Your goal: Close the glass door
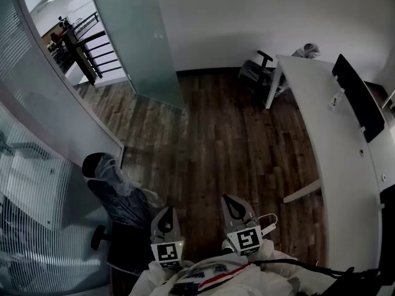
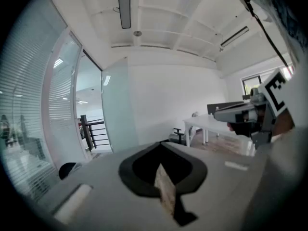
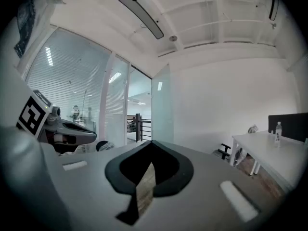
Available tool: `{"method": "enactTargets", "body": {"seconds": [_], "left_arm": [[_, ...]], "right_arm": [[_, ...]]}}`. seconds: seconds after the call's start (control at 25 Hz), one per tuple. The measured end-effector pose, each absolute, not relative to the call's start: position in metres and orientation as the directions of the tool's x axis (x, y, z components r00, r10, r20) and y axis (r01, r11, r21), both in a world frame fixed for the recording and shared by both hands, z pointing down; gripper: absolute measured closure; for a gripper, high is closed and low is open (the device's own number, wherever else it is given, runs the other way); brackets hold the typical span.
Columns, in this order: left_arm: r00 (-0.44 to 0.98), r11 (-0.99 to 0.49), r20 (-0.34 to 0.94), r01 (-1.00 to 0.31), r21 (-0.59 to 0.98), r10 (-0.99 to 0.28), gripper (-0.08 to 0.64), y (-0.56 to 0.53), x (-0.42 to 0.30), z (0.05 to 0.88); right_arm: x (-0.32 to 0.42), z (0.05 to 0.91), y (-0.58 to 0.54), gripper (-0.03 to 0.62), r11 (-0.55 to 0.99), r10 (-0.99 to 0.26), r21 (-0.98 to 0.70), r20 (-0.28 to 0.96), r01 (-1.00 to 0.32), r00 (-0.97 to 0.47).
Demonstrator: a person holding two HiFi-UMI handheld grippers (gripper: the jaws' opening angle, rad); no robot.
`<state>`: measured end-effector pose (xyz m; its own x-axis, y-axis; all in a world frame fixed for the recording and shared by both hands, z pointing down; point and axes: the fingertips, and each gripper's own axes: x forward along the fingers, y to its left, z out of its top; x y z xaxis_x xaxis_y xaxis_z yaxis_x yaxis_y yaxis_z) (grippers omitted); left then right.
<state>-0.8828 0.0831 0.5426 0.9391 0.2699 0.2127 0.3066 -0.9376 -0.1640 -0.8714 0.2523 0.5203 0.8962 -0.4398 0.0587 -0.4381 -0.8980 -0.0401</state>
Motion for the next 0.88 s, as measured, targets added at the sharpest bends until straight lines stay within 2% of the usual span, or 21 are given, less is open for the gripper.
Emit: {"method": "enactTargets", "body": {"seconds": [0.2, 0.36, 0.88], "left_arm": [[0.937, -0.924, 0.160, 0.336, -0.183, 0.309, 0.558, 0.147, -0.862, 0.527], [0.925, -0.908, 0.174, 0.368, -0.200, 0.337, 0.558, 0.170, -0.853, 0.538], [0.911, -0.883, 0.187, 0.406, -0.237, 0.368, 0.558, 0.207, -0.805, 0.533]], "right_arm": [[-0.857, 0.508, 0.305, 0.588, -0.905, -0.425, -0.028, 0.044, -0.424, 0.904], [-0.849, 0.515, 0.331, 0.588, -0.920, -0.387, -0.072, 0.032, -0.384, 0.921], [-0.807, 0.522, 0.362, 0.588, -0.917, -0.390, -0.100, 0.019, -0.386, 0.921]]}}
